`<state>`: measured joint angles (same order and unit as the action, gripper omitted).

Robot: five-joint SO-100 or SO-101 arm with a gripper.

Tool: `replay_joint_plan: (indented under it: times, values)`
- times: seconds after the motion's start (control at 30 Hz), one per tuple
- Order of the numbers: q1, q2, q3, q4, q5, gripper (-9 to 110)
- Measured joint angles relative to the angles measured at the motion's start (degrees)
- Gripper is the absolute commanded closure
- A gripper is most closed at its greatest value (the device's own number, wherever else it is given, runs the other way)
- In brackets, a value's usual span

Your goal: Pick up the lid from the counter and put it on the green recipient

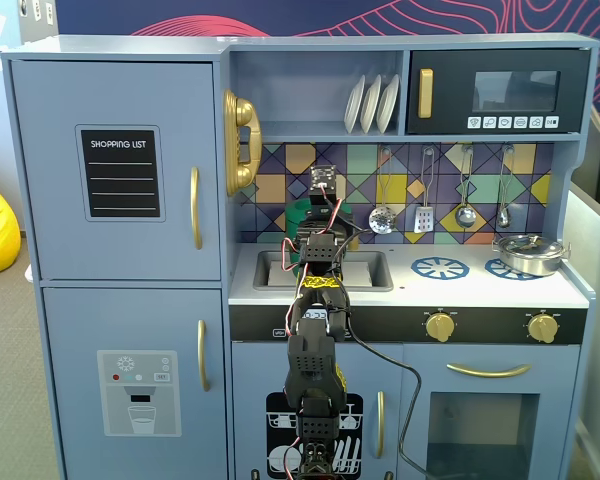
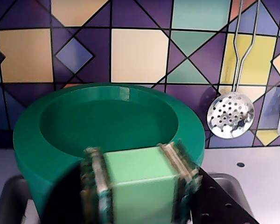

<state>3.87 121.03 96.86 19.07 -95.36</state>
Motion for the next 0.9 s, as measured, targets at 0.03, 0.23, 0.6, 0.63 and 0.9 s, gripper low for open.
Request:
replay_joint_plan:
  times: [0.03, 0.23, 0.6, 0.63, 0.9]
  values:
    - [0.0, 0.0, -0.4, 0.0, 0.2, 61]
    - [0.4, -0.8, -8.9, 2.6, 0.4, 61]
    - [1.1, 17.1, -8.8, 31.3, -0.9, 69]
    - [1.0, 19.8, -6.1, 33.0, -1.1, 74]
    - [1.0, 35.9, 25.3, 38.6, -2.0, 101]
